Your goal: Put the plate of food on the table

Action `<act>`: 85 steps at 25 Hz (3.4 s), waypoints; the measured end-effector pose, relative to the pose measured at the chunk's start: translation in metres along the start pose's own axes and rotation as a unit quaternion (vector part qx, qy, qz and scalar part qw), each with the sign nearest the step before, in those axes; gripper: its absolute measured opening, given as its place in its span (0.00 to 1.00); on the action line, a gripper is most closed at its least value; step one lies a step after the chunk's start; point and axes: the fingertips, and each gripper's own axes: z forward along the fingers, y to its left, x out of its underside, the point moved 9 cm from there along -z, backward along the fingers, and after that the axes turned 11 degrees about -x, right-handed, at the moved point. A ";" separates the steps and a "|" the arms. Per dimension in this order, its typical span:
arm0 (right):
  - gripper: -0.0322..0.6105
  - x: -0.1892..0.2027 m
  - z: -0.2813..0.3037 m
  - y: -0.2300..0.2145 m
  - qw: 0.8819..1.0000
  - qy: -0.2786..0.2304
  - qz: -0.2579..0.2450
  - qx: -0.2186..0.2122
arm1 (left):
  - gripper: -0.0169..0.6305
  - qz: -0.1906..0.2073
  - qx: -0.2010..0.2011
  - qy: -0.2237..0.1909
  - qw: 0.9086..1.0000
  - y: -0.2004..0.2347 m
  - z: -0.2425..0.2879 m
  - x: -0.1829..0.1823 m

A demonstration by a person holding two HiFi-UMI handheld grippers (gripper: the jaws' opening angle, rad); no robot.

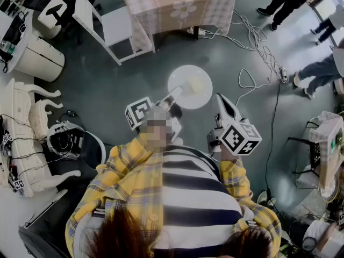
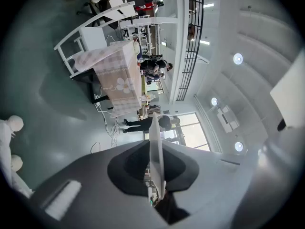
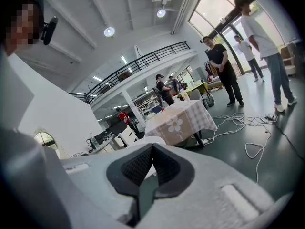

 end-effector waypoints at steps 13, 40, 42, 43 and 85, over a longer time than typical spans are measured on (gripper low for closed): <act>0.05 0.001 -0.004 -0.001 1.000 -0.007 0.006 -0.012 | 0.05 0.006 -0.015 0.002 1.000 0.004 0.003 0.006; 0.05 -0.028 0.032 -0.057 0.999 0.013 0.025 -0.018 | 0.06 -0.019 -0.016 -0.015 1.000 0.017 0.072 -0.013; 0.05 -0.037 0.042 -0.069 0.999 0.013 0.028 -0.018 | 0.06 -0.022 -0.015 -0.015 1.000 0.017 0.087 -0.020; 0.05 -0.041 0.048 -0.074 0.999 0.013 0.029 -0.019 | 0.06 -0.023 -0.015 -0.015 1.000 0.016 0.093 -0.024; 0.05 -0.191 0.294 -0.193 0.997 0.051 0.001 -0.055 | 0.06 -0.031 0.002 -0.059 0.998 -0.004 0.293 -0.223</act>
